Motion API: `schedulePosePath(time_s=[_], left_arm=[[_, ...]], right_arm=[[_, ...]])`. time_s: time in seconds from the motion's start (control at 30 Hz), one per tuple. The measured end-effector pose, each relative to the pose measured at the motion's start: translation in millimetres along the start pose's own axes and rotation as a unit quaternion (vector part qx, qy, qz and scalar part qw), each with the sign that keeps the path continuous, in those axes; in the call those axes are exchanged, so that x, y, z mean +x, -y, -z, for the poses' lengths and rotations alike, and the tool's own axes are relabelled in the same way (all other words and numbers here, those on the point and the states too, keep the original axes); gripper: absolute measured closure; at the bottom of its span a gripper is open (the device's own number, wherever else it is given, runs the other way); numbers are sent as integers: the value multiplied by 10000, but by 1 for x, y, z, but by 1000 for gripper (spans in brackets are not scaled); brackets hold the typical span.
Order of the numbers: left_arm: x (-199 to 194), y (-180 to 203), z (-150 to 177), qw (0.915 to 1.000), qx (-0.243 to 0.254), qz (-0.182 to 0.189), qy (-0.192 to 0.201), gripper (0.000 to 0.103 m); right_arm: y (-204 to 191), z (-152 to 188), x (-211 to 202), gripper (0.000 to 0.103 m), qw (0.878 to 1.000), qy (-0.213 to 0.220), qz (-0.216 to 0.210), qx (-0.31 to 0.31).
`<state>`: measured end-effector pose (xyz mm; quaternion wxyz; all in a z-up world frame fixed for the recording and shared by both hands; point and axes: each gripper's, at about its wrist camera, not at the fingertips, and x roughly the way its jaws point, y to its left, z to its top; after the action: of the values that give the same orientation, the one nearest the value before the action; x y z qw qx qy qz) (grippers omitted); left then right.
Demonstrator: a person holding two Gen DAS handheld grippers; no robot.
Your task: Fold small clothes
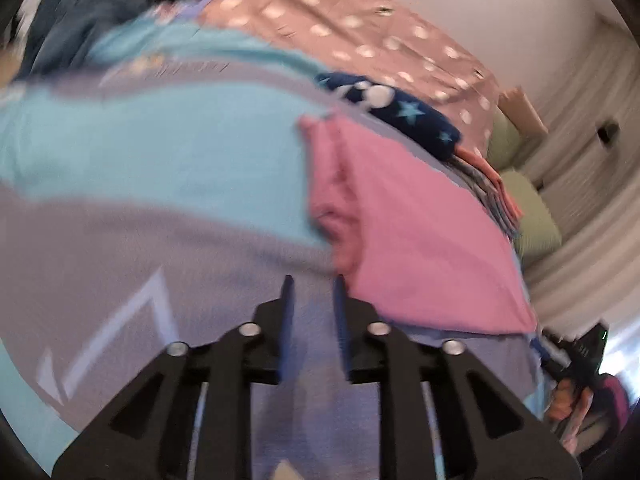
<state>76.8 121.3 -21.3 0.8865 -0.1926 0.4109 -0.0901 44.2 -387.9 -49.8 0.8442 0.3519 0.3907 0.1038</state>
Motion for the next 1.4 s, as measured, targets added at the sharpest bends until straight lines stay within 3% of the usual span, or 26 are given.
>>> schedulePosePath(time_s=[0.07, 0.17, 0.33, 0.4, 0.47, 0.57, 0.67, 0.8, 0.87, 0.97, 1.0, 1.03, 1.07, 1.17, 1.4], left_arm=[[3, 34, -9, 9986, 470, 220, -77, 63], [21, 93, -19, 9916, 1142, 530, -281, 58], [88, 222, -28, 9628, 2414, 905, -813, 44], [117, 266, -27, 9502, 2721, 1040, -1105, 42], [151, 311, -23, 9376, 2976, 1083, -1434, 34], [209, 365, -14, 9197, 3376, 796, -1842, 33], [259, 394, -10, 9108, 3624, 203, -1968, 33], [295, 407, -13, 9060, 3629, -159, -2172, 38], [304, 410, -17, 9051, 3654, -432, -2130, 63], [312, 415, -26, 9027, 3689, -533, -2148, 78], [315, 415, -29, 9037, 3639, -587, -2180, 79], [317, 416, -30, 9040, 3624, -627, -2179, 82], [319, 416, -31, 9045, 3618, -670, -2157, 85], [326, 417, -34, 9088, 3545, -744, -2069, 86], [338, 426, -34, 9203, 3457, -524, -1755, 90]], right_arm=[[-2, -2, 11, 54, 10000, -53, -63, 7], [-2, -7, 25, 53, 9998, -67, -139, 113], [3, -7, 25, 59, 9994, 35, -280, 210], [6, -6, 24, 65, 9993, 59, -312, 202], [9, -4, 22, 66, 9990, 75, -382, 211], [7, -3, 20, 66, 9993, 61, -352, 138], [6, -1, 19, 66, 9994, 38, -348, 61], [8, -5, 20, 61, 9989, -24, -460, 113], [9, -10, 23, 61, 9989, -6, -448, 152], [11, -16, 29, 63, 9986, 88, -418, 314], [11, -17, 31, 75, 9988, 121, -312, 370], [13, -18, 33, 93, 9989, 120, -182, 416], [19, -17, 34, 97, 9982, 97, -174, 572], [22, -8, 19, 99, 9960, 194, -280, 831], [15, 15, 14, 100, 9978, 207, 81, 629]])
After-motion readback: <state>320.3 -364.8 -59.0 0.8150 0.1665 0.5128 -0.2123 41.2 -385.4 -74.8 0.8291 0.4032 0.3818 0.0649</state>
